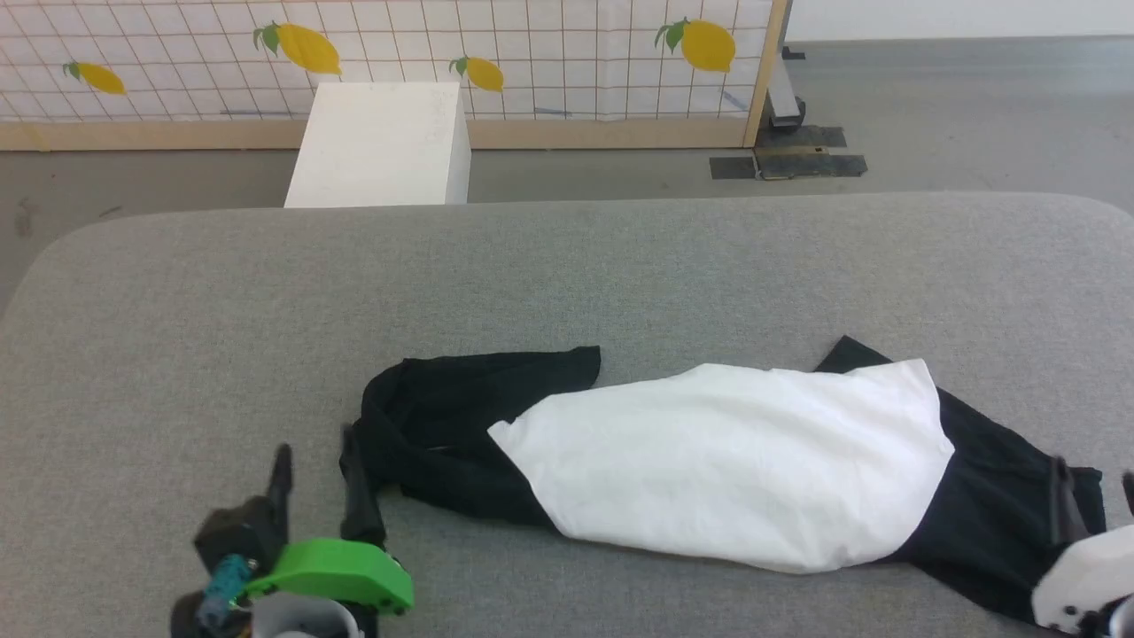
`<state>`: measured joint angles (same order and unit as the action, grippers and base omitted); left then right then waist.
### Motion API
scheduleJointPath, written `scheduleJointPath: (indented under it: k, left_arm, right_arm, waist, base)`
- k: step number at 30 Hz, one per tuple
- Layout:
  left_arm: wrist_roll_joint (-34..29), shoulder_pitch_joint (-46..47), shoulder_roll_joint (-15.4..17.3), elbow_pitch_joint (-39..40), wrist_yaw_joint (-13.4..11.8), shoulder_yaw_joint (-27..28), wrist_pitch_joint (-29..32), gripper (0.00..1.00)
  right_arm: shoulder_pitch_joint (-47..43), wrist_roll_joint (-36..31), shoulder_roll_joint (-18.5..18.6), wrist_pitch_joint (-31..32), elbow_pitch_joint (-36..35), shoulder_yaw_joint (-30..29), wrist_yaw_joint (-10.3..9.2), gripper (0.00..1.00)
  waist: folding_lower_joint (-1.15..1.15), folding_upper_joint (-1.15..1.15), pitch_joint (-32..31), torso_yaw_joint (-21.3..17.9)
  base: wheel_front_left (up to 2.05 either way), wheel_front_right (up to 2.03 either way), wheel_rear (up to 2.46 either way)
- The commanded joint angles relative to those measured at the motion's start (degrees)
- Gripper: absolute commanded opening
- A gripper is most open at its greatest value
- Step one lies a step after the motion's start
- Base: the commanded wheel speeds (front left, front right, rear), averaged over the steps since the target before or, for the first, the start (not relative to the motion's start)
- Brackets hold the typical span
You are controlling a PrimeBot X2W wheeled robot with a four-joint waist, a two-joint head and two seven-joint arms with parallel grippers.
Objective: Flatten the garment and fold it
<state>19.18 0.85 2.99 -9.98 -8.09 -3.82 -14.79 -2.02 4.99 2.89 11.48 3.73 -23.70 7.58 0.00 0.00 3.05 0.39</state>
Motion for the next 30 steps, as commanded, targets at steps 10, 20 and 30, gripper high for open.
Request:
scheduleJointPath:
  k: [10, 20, 30]
  left_arm:
    - [4.58, 3.87, -0.11, -10.74, 0.62, -6.85, 9.35, 1.0]
    - [5.26, 9.71, 1.02, -18.84, -3.18, -8.28, 22.73, 1.0]
    - [7.03, 10.16, 2.26, -16.04, -1.86, -8.2, 26.46, 0.0]
  right_arm:
    - [-1.4, 3.2, -0.02, -11.31, 1.42, 9.65, -0.09, 1.0]
    - [-1.19, 4.49, -0.02, -10.6, 2.11, 13.86, -0.09, 1.0]
    - [-1.16, 5.86, -0.02, -10.32, 2.17, 15.56, -0.09, 1.0]
  waist:
    - [0.0, 0.0, 0.37, -1.55]
    - [0.0, 0.0, 1.58, -3.86]
    - [0.0, 0.0, 1.38, -3.22]
  base:
    - [0.0, 0.0, 0.0]
    - [0.0, 0.0, 0.0]
    - [0.0, 0.0, 0.0]
